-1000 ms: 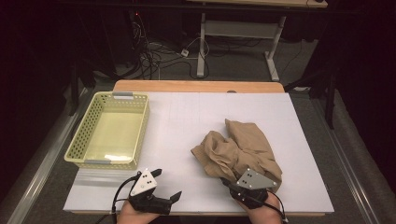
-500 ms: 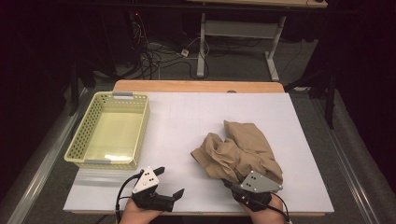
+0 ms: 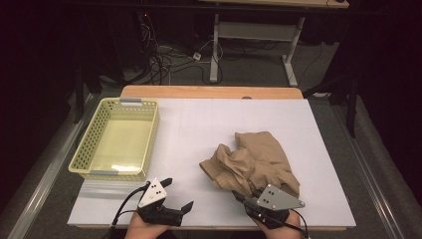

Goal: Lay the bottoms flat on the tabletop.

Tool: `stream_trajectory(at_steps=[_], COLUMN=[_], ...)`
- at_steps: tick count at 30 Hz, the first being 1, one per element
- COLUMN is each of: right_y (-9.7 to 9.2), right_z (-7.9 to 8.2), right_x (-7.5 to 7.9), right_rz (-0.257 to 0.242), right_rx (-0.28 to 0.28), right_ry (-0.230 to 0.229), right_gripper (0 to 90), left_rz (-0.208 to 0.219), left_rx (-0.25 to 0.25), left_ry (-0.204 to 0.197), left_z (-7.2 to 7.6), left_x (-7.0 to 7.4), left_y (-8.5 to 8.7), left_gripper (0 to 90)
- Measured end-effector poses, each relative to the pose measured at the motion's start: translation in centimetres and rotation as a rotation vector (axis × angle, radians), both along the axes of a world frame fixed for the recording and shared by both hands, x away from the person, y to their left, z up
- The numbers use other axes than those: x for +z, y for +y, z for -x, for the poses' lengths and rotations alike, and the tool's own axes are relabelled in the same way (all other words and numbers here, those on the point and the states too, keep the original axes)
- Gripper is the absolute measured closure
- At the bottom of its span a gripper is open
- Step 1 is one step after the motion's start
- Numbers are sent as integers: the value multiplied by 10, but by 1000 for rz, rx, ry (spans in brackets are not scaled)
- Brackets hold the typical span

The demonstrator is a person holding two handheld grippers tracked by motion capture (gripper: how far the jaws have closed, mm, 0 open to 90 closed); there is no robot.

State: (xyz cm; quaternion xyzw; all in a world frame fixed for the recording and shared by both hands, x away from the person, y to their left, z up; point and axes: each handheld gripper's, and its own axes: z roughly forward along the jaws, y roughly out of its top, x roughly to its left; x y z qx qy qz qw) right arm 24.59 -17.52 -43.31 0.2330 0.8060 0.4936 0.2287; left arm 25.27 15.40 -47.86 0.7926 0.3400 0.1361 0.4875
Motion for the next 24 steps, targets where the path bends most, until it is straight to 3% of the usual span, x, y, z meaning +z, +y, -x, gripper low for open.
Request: stream_trajectory(at_steps=[2, 7, 12, 15, 18, 24], right_y=[9, 28, 31, 18, -3, -61], right_z=[5, 14, 20, 15, 4, -20], right_x=[5, 19, 38, 45, 45, 36], right_rz=[-10, -67, -143, -187, -202, -235], right_rx=[29, 116, 148, 119, 56, -124], right_ry=[-17, -28, -59, -69, -60, -18], right_gripper=[764, 766, 769, 768, 767, 752], left_rz=[-14, 30, 28, 23, 12, 1], left_rx=[0, 34, 48, 43, 31, 3], left_ry=[-13, -28, -25, -21, -21, -25], left_z=[5, 13, 14, 14, 12, 7], left_x=[1, 5, 3, 2, 1, 2], left_y=[3, 17, 21, 19, 15, 4], left_gripper=[0, 0, 0, 0, 0, 0])
